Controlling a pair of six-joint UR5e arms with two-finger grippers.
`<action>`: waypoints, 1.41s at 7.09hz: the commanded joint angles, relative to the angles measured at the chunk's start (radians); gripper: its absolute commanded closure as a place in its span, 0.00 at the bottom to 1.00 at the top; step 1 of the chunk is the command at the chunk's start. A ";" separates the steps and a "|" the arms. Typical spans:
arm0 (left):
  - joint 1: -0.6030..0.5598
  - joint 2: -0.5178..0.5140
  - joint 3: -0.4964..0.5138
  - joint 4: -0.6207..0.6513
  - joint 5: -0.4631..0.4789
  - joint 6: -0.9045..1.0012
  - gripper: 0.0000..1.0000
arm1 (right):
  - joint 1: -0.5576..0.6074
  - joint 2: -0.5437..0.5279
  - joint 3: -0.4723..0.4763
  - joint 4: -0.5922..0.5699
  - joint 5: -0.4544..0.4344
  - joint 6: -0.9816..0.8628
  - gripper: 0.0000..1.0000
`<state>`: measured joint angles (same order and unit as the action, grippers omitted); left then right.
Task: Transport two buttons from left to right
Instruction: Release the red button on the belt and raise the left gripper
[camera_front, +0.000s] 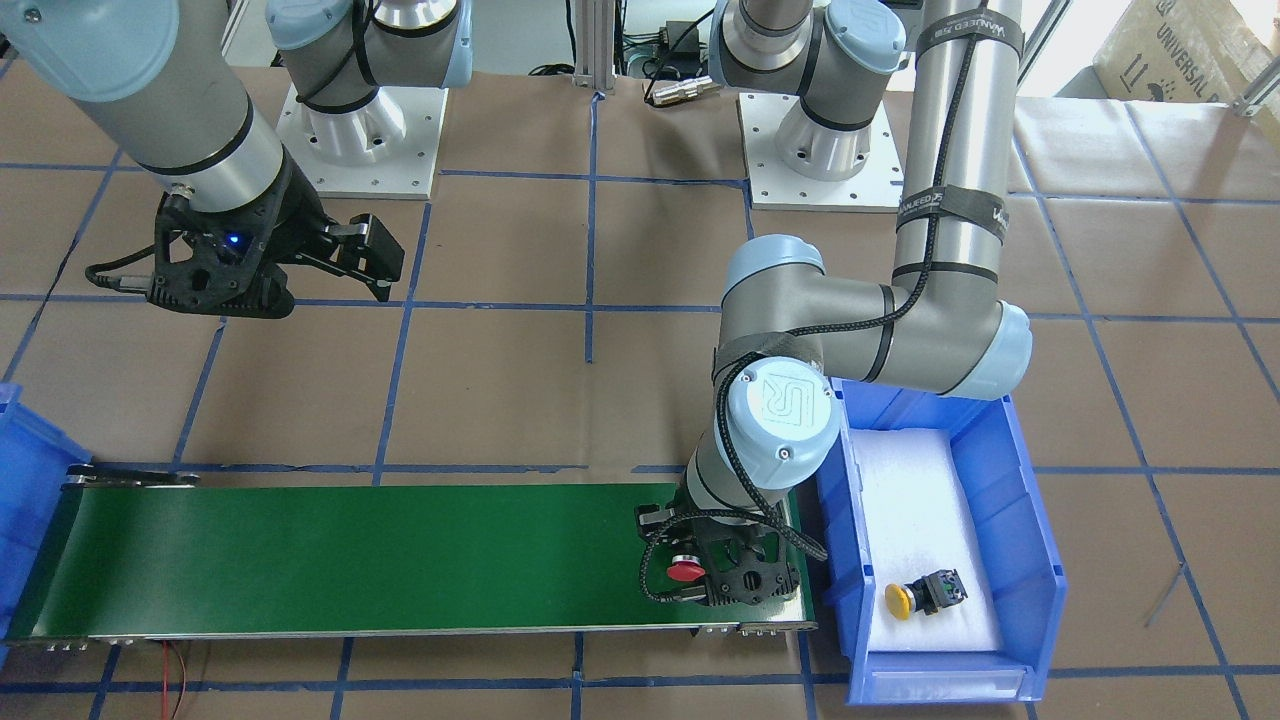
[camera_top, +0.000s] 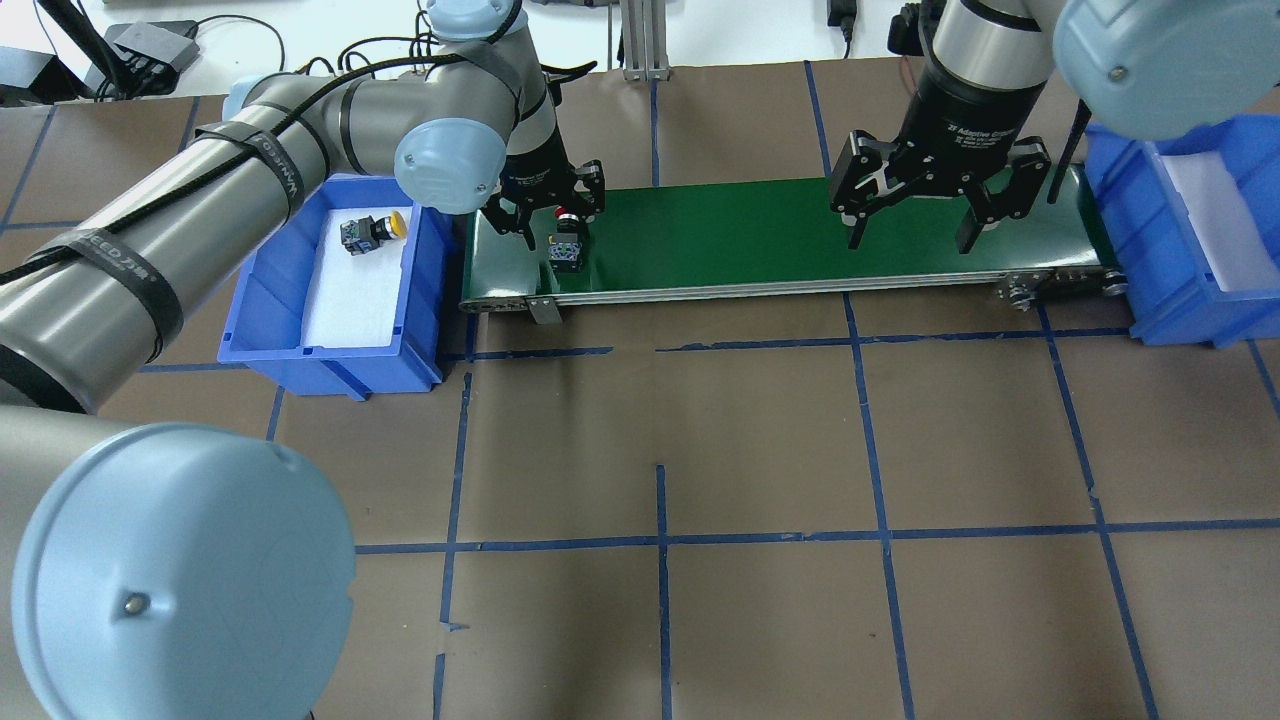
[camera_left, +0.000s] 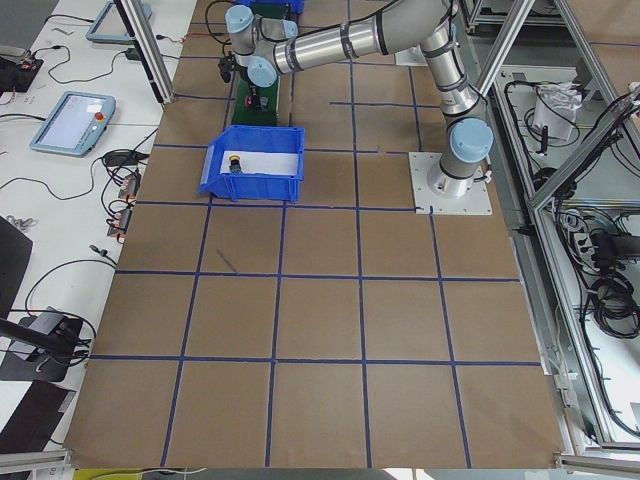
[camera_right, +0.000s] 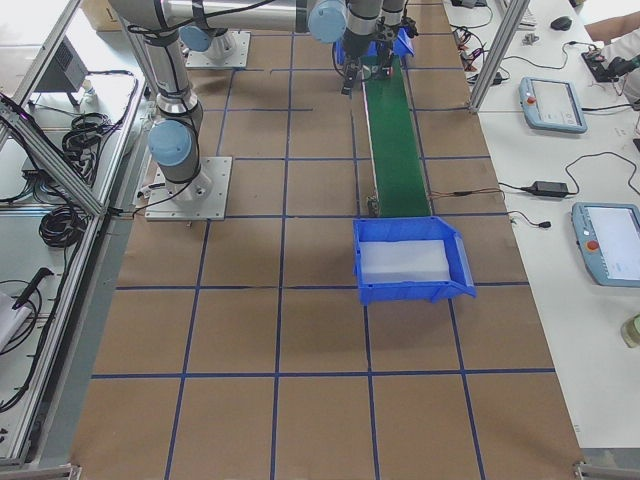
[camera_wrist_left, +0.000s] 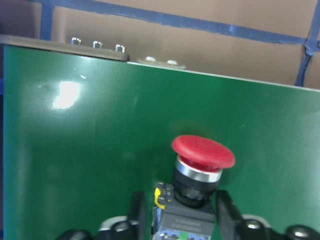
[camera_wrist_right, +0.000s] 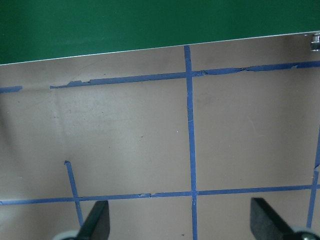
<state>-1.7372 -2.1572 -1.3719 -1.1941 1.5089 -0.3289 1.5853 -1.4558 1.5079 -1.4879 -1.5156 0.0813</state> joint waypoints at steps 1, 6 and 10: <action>0.011 0.087 -0.010 -0.045 -0.001 0.028 0.00 | 0.001 0.000 0.000 0.000 0.000 0.000 0.00; 0.210 0.227 -0.055 -0.173 0.007 0.575 0.00 | -0.001 0.000 0.000 0.000 0.000 -0.002 0.00; 0.344 0.166 -0.042 -0.057 0.024 1.316 0.00 | -0.001 0.000 0.002 0.002 0.000 -0.002 0.00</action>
<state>-1.4354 -1.9591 -1.4108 -1.3080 1.5272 0.7388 1.5846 -1.4557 1.5082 -1.4865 -1.5156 0.0797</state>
